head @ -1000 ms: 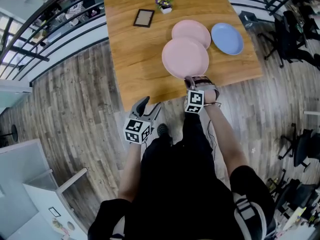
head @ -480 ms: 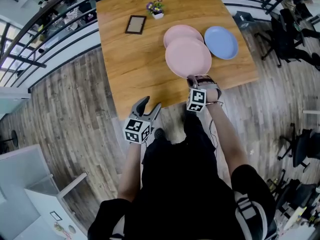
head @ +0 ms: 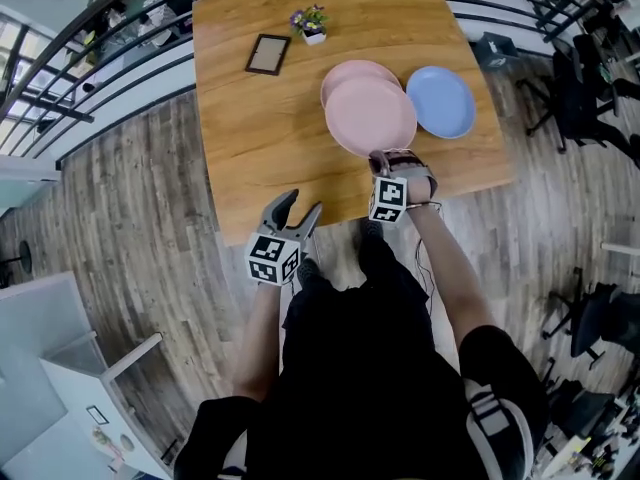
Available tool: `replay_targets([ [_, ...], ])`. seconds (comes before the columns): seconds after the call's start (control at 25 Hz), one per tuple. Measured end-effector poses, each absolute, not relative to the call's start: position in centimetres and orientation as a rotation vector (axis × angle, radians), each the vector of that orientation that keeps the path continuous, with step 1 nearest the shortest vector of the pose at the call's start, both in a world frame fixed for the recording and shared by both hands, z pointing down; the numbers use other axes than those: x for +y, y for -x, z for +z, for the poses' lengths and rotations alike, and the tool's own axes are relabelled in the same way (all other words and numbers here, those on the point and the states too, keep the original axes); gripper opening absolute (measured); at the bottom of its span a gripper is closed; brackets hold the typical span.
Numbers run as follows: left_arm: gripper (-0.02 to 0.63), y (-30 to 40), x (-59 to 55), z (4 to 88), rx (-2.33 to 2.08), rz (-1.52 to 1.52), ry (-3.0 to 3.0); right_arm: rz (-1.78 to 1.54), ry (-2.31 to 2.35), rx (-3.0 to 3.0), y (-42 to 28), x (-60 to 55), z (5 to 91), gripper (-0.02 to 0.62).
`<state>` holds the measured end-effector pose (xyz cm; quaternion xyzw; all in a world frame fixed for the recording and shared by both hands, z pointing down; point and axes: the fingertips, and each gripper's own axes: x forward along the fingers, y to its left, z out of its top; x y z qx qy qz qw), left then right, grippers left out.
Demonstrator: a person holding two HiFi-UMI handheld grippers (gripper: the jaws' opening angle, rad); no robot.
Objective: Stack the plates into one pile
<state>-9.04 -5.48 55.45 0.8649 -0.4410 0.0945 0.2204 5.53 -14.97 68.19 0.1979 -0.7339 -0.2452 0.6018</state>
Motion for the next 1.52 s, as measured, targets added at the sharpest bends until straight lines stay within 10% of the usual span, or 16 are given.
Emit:
replay_targets([
  [1.52, 0.242, 3.7, -11.4, 55.3, -1.577, 0.237, -2.11, -0.698, -0.147, -1.781, -7.5, -23.0, 72.8, 0.057],
])
